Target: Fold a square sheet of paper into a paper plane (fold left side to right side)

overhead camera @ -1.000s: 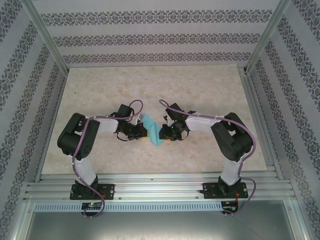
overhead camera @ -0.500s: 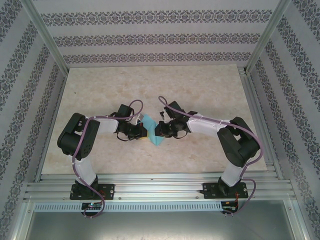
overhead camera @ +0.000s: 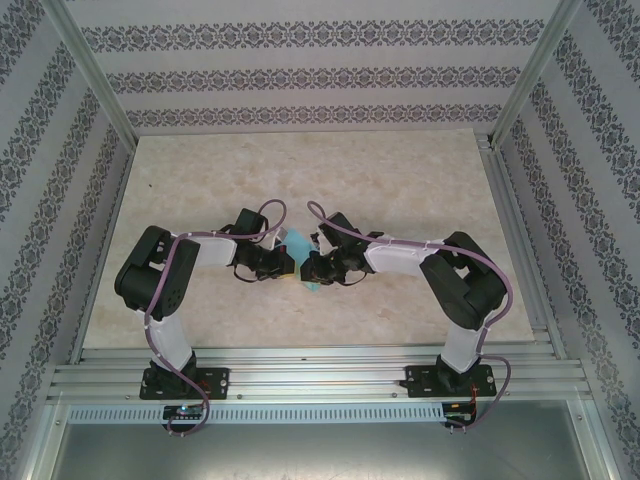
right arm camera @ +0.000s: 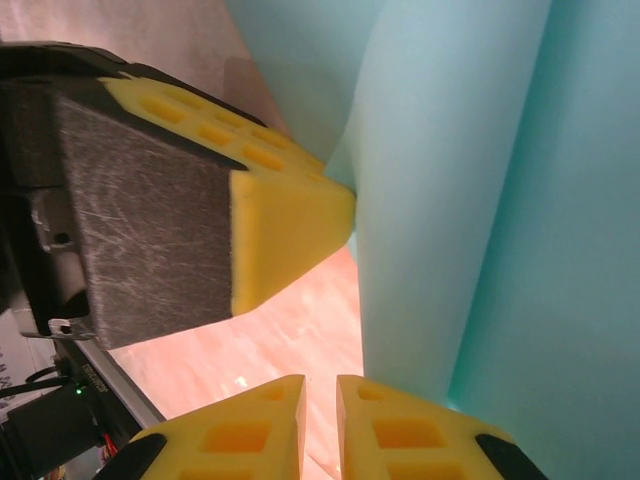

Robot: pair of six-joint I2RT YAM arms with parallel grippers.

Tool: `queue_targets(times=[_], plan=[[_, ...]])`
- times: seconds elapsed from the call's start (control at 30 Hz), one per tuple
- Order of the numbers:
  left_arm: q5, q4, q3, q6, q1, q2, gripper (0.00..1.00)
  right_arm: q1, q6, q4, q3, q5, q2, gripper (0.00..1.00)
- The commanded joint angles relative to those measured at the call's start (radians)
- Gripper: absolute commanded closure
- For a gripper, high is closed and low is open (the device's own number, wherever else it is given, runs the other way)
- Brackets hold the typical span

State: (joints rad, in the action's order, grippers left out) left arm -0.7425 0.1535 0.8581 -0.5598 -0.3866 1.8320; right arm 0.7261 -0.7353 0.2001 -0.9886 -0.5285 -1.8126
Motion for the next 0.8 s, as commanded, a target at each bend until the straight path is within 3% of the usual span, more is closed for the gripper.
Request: queue_targets(times=[0.0,0.77], plan=[[0.044,0.040,0.004,0.027,0.009,0.018,1.00,0.003,-0.008,-0.031,0.020,-0.021,-0.020,0.84],[0.065,0.050,0.016,0.028,0.009,0.024,1.00,0.004,-0.028,-0.073,0.066,-0.026,-0.037,0.83]])
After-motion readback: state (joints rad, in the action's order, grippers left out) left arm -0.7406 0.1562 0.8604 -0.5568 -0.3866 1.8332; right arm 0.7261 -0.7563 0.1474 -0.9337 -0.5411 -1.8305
